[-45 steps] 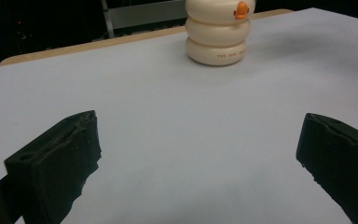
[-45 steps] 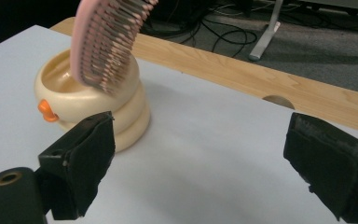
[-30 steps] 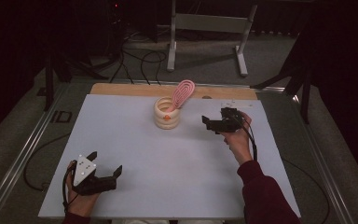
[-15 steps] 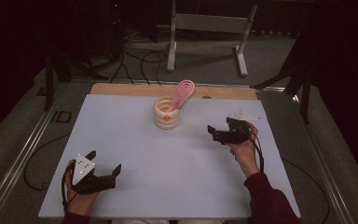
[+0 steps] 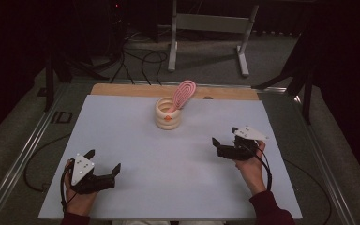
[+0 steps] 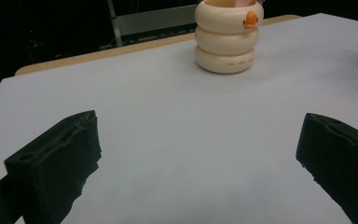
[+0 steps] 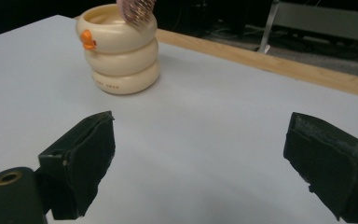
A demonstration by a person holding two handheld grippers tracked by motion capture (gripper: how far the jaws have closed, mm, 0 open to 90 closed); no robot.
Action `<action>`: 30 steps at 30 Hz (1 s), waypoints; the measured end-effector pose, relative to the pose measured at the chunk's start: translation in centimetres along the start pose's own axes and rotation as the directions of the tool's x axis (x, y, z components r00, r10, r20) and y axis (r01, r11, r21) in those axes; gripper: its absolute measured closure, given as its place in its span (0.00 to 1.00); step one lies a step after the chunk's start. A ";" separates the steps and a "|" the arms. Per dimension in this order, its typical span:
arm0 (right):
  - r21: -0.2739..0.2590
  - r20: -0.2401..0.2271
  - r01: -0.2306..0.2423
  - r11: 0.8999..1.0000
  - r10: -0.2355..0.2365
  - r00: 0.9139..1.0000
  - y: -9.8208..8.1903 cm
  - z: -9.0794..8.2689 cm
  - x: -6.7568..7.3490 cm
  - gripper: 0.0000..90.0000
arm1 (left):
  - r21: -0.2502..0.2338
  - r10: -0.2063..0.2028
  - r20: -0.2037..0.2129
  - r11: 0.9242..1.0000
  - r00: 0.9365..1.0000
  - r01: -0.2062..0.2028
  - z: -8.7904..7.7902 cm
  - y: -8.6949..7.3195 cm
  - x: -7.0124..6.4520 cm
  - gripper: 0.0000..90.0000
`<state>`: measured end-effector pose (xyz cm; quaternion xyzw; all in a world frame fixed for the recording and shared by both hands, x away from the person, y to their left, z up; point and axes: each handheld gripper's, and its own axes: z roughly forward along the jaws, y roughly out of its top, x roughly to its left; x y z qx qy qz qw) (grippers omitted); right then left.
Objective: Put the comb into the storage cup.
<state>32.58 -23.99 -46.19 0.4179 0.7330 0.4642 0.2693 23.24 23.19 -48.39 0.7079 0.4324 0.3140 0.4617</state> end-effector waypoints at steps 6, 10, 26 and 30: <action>-0.043 0.018 0.055 0.998 -0.054 0.998 -0.8 -1.6 0.9 0.10 | -0.013 -0.009 -0.003 1.000 1.000 0.009 -0.2 0.3 0.5 0.00; -0.047 0.026 0.045 0.998 -0.044 0.999 -1.8 -2.2 1.0 0.10 | -0.013 -0.008 0.015 1.000 1.000 0.009 -0.2 0.5 0.7 0.00; -0.031 0.025 -0.023 0.999 0.024 0.999 -5.0 -4.1 0.6 0.10 | -0.024 0.000 0.031 1.000 1.000 0.001 -0.1 0.8 1.3 0.00; -0.027 0.021 -0.026 0.999 0.026 0.999 -5.3 -4.5 0.7 0.10 | -0.031 0.006 0.038 1.000 0.999 -0.005 -0.1 0.8 1.2 0.00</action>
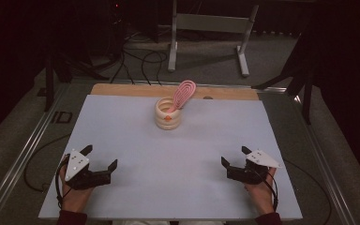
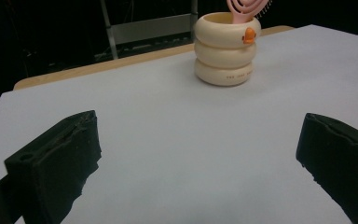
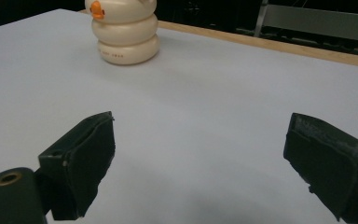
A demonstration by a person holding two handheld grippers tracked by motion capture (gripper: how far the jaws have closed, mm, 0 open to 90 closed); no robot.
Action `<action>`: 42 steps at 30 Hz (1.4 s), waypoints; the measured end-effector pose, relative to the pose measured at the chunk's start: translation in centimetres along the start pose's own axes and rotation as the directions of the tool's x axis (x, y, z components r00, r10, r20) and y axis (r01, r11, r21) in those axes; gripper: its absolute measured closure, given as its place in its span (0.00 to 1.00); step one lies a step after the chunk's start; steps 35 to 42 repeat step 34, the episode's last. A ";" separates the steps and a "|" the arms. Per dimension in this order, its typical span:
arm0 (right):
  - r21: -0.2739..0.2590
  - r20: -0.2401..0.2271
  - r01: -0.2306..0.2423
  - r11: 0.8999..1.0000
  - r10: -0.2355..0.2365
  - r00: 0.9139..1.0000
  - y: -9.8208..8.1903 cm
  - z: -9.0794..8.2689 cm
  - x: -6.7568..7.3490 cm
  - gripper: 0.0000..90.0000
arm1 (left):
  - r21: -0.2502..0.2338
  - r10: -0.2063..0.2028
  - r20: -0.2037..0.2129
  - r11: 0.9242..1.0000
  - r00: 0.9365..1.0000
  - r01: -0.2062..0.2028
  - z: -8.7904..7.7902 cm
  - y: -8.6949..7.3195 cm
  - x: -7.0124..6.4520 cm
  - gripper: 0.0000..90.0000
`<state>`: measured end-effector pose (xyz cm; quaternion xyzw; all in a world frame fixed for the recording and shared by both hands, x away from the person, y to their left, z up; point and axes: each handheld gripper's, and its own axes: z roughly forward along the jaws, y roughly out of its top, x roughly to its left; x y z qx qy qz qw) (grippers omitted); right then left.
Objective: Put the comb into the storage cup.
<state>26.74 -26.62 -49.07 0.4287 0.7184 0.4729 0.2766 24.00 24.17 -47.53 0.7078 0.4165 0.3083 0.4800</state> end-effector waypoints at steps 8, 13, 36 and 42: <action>-0.001 0.000 0.000 1.000 0.000 1.000 -0.5 -0.8 -0.1 0.10 | -0.002 0.000 -0.001 1.000 1.000 0.000 -0.1 -0.1 0.2 0.00; -0.006 0.003 -0.007 1.000 0.007 1.000 -0.8 -1.4 -0.3 0.10 | -0.009 -0.002 0.006 1.000 1.000 0.002 -0.1 -0.1 0.2 0.00; -0.030 0.036 0.037 0.999 -0.036 0.999 -1.4 -2.5 -0.6 0.10 | -0.013 -0.017 0.007 1.000 1.000 0.017 0.0 -0.7 0.4 0.00; -0.030 0.036 0.037 0.999 -0.036 0.999 -1.4 -2.5 -0.6 0.10 | -0.013 -0.017 0.007 1.000 1.000 0.017 0.0 -0.7 0.4 0.00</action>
